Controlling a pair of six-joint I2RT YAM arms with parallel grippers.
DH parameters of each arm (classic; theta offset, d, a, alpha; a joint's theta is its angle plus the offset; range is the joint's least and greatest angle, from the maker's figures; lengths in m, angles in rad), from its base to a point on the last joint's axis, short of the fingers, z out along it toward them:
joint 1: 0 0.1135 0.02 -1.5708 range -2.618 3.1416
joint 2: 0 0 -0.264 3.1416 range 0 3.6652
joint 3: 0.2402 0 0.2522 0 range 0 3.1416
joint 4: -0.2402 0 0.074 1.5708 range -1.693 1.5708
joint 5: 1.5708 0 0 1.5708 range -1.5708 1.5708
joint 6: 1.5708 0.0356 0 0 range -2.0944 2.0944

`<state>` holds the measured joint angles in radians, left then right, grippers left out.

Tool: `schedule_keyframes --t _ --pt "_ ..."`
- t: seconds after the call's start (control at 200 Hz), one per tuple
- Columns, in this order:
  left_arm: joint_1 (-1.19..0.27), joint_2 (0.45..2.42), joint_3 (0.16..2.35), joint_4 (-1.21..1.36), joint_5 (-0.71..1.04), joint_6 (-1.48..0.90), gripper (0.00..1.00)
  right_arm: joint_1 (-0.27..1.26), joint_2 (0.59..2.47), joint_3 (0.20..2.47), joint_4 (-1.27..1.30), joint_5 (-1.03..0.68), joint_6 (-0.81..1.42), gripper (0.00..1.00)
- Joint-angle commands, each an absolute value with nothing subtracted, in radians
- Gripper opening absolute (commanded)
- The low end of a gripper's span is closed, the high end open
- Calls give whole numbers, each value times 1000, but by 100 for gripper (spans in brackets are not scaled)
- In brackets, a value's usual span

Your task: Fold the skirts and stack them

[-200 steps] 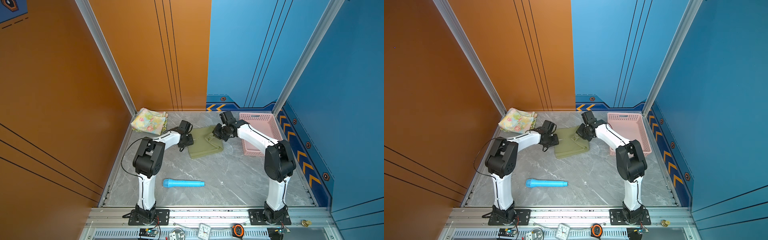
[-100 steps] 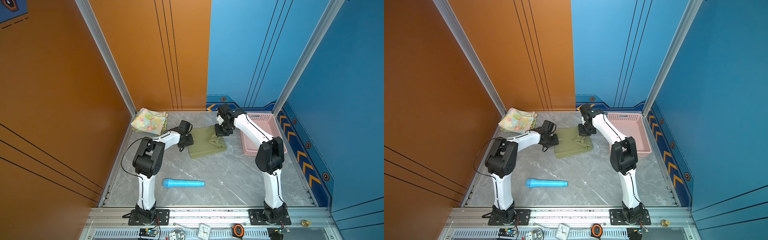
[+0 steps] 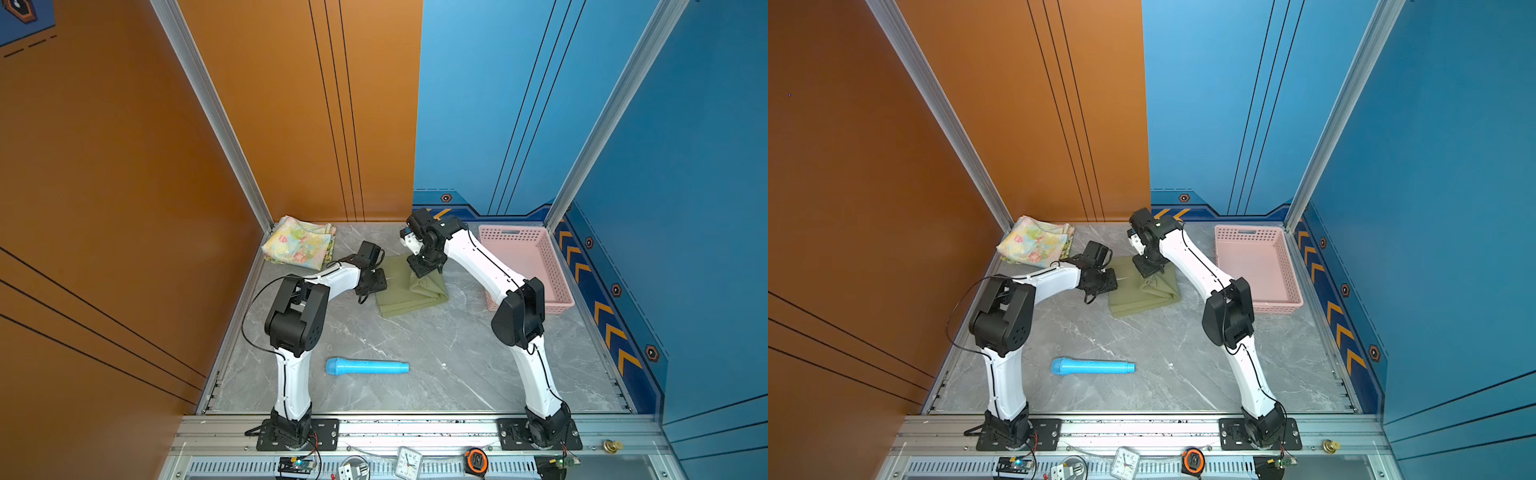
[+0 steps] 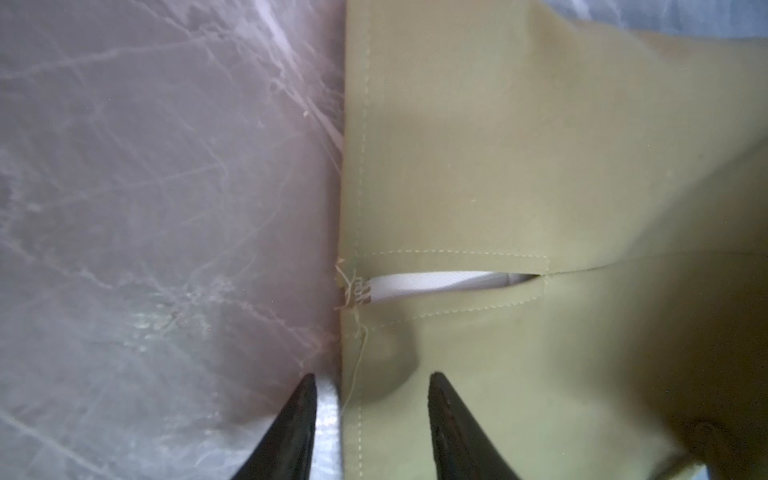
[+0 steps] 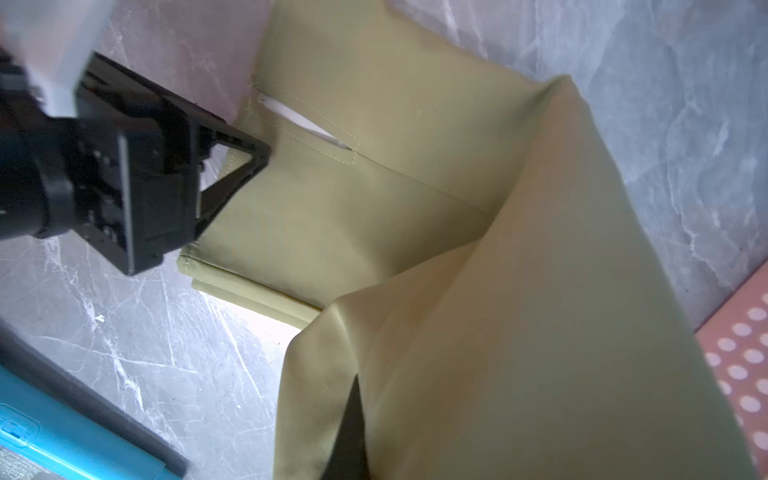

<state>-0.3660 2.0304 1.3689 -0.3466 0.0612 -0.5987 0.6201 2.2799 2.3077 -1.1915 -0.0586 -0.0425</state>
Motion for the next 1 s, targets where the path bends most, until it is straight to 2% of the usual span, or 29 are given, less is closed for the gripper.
schedule_keyframes --t 0.0,0.16,0.265,0.391,0.586,0.721,0.826,0.996 --pt "-358 2099 1303 -477 66 -594 46 655 2349 2351 -1230 -130 -70 0" --pt "-358 2093 1295 -478 65 -595 46 682 2402 2415 -1229 -242 -45 1" --pt "-357 2081 1284 -472 62 -600 46 655 2393 2437 -1201 -305 11 40" --pt "-353 2067 1266 -465 62 -605 46 596 2354 2415 -1130 -352 100 55" --pt "-337 2029 1231 -443 73 -616 45 543 2270 2319 -1005 -342 209 59" --pt "-315 1990 1211 -433 94 -622 46 529 2183 2191 -893 -252 299 59" --pt "-300 1962 1204 -428 100 -618 47 513 2094 2061 -768 -259 389 61" --pt "-298 1932 1199 -416 97 -602 48 518 1981 1952 -753 -78 499 62"
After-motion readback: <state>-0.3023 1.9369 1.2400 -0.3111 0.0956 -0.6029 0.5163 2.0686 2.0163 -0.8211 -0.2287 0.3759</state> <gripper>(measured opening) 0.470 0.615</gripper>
